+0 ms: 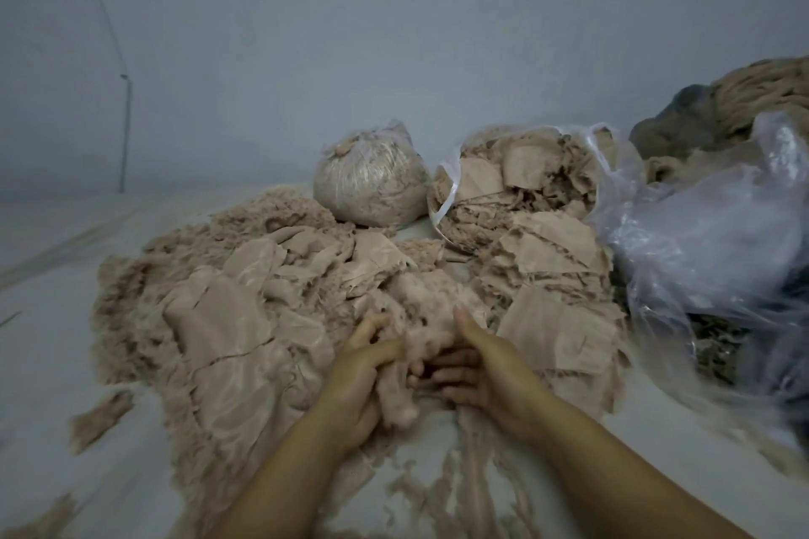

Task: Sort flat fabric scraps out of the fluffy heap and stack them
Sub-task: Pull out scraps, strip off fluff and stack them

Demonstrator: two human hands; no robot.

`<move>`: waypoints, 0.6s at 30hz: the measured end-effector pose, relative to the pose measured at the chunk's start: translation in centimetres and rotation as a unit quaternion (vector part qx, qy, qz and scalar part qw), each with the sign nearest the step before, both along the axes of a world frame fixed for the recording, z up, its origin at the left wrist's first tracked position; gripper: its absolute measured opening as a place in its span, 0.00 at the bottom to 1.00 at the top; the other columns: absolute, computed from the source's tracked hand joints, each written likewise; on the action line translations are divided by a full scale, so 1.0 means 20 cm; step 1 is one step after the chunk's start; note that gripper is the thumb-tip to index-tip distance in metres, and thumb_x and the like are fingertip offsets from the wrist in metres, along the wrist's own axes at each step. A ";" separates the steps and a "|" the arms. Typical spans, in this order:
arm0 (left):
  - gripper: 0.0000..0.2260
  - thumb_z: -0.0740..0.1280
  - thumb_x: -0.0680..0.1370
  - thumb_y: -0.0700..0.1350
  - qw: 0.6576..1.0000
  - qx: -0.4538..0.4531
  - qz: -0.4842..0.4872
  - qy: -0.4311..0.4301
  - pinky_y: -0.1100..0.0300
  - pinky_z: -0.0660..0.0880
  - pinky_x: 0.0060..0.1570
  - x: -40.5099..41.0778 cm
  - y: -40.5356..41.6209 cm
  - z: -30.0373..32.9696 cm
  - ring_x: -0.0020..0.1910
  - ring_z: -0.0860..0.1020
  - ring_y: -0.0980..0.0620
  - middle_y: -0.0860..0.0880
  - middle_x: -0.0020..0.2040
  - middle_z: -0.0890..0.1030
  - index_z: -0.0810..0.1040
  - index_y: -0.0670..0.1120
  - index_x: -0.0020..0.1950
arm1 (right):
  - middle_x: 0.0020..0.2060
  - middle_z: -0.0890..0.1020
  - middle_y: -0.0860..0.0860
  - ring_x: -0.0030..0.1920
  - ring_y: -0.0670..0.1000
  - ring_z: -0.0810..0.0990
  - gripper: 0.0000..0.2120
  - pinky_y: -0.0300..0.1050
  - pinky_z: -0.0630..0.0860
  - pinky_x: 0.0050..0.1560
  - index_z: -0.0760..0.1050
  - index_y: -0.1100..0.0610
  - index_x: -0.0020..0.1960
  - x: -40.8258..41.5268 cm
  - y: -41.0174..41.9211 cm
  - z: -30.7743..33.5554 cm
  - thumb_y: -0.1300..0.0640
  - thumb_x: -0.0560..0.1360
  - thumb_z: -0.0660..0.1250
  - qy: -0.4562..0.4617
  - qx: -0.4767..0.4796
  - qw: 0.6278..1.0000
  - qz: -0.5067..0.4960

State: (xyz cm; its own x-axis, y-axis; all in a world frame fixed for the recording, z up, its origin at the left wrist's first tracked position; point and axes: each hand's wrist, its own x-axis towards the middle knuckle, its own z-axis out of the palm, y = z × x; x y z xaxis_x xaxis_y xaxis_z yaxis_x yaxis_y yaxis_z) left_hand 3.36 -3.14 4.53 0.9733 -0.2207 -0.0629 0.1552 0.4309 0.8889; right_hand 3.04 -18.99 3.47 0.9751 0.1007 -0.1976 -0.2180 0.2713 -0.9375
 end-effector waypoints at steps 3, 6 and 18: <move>0.19 0.56 0.68 0.22 0.988 0.142 0.002 -0.054 0.60 0.68 0.25 -0.03 0.00 -0.04 0.28 0.74 0.48 0.41 0.33 0.77 0.75 0.45 0.39 | 0.42 0.86 0.57 0.40 0.53 0.85 0.15 0.44 0.81 0.35 0.80 0.61 0.50 0.01 -0.02 0.00 0.52 0.68 0.72 0.017 0.116 0.993 -0.021; 0.20 0.55 0.68 0.23 0.989 0.094 0.110 -0.018 0.61 0.71 0.24 -0.02 0.03 -0.02 0.28 0.76 0.46 0.40 0.34 0.80 0.77 0.46 0.39 | 0.41 0.85 0.54 0.40 0.49 0.84 0.11 0.42 0.80 0.36 0.78 0.61 0.49 0.02 -0.02 -0.01 0.60 0.67 0.71 -0.039 0.157 0.985 -0.062; 0.16 0.59 0.79 0.55 0.845 0.398 0.077 -0.350 0.77 0.61 0.60 -0.04 0.01 -0.03 0.64 0.66 0.70 0.65 0.65 0.68 0.64 0.61 0.67 | 0.41 0.81 0.60 0.39 0.55 0.80 0.11 0.44 0.79 0.38 0.76 0.61 0.49 -0.07 0.03 -0.02 0.67 0.67 0.67 -0.191 0.109 0.975 0.032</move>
State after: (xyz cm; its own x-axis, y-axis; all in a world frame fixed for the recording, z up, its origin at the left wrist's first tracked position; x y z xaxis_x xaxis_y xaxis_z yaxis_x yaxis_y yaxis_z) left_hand 2.58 -2.93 3.99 0.8471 -0.2474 0.4704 -0.5314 -0.3788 0.7577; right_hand 1.65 -18.33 3.16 0.9635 0.1626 0.2125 0.1134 0.4710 -0.8748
